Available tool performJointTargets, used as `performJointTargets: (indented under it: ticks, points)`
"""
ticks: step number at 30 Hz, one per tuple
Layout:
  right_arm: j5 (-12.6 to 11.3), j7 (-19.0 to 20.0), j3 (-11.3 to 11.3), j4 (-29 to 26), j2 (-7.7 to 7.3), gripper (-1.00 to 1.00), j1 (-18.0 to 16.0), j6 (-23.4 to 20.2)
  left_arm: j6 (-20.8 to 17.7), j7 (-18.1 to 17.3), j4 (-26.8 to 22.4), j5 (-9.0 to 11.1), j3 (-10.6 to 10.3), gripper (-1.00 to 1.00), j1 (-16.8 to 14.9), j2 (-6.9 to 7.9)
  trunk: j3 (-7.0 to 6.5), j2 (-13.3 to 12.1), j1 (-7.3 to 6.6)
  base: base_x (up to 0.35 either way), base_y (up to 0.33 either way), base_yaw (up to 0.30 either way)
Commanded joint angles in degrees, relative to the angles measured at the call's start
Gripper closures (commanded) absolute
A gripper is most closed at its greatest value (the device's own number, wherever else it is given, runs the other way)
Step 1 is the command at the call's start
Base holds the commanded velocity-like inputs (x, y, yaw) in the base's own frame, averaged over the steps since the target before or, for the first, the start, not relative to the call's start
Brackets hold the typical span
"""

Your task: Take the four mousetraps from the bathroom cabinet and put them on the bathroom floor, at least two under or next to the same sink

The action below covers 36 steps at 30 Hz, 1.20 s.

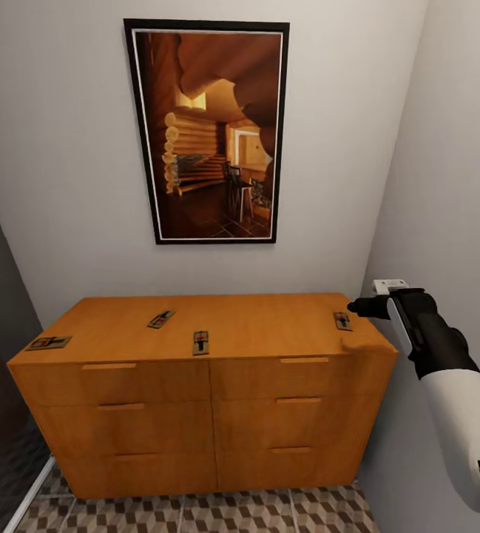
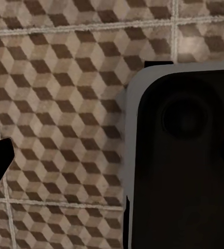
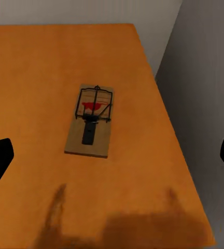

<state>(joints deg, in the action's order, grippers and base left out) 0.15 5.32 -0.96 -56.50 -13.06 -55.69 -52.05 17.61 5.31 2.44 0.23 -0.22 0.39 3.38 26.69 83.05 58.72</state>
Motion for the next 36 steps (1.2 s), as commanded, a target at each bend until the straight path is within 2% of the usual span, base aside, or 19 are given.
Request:
performJointTargets:
  ticks: [1, 11, 36]
  points:
    - [0.0, 0.3, -0.1, 0.0, -0.01, -1.00, 0.0, -0.2, 0.3, 0.1, 0.1, 0.0, 0.0, -1.00, 0.0, -0.01, 0.05, 0.0, 0.01, 0.082, -0.055, 0.000]
    - [0.1, 0.1, 0.0, 0.0, -0.04, -1.00, 0.0, -0.2, 0.3, 0.1, 0.1, 0.0, 0.0, -1.00, 0.0, 0.03, 0.50, 0.0, 0.01, 0.027, -0.018, 0.000]
    - [0.0, 0.0, 0.1, 0.8, 0.12, -1.00, 0.0, -0.2, 0.3, 0.1, 0.2, 0.0, 0.0, -1.00, 0.0, 0.05, 2.71, 0.0, 0.01, 0.001, -0.001, 0.000]
